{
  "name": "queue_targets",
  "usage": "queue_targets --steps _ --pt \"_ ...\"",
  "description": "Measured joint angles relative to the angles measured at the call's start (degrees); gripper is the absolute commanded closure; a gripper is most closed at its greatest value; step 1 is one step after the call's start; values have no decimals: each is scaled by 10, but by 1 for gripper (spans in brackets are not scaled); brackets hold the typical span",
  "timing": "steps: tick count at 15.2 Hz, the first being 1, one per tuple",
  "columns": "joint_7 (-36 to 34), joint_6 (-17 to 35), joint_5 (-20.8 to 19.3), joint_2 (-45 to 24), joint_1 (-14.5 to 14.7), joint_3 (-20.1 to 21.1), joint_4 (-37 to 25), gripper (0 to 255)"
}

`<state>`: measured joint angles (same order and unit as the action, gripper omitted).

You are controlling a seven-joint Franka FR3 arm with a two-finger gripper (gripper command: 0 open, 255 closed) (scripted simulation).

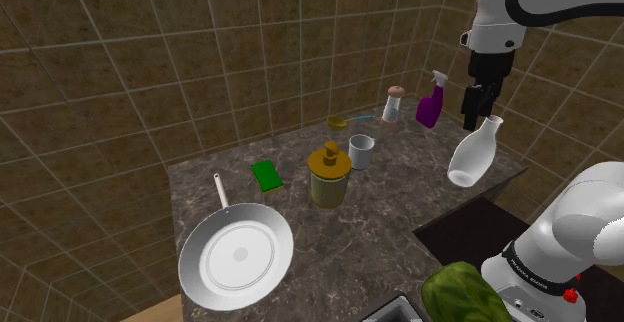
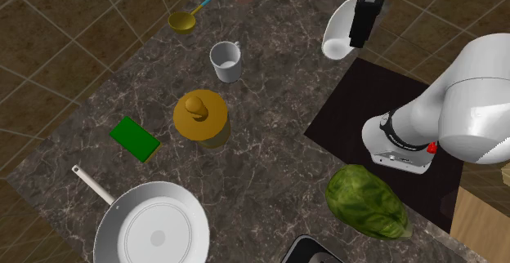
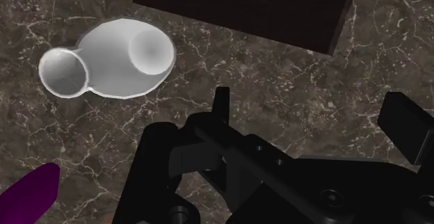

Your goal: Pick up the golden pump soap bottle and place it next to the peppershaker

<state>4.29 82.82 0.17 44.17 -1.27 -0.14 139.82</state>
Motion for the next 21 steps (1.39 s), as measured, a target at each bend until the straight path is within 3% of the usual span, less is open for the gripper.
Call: queue_targets --steps 4,12,21 --pt "-21 27 16 -33 8 18 -11 0" --pt "-96 135 54 -161 30 84 -55 0" --pt "-188 217 50 -332 47 150 -169 0"
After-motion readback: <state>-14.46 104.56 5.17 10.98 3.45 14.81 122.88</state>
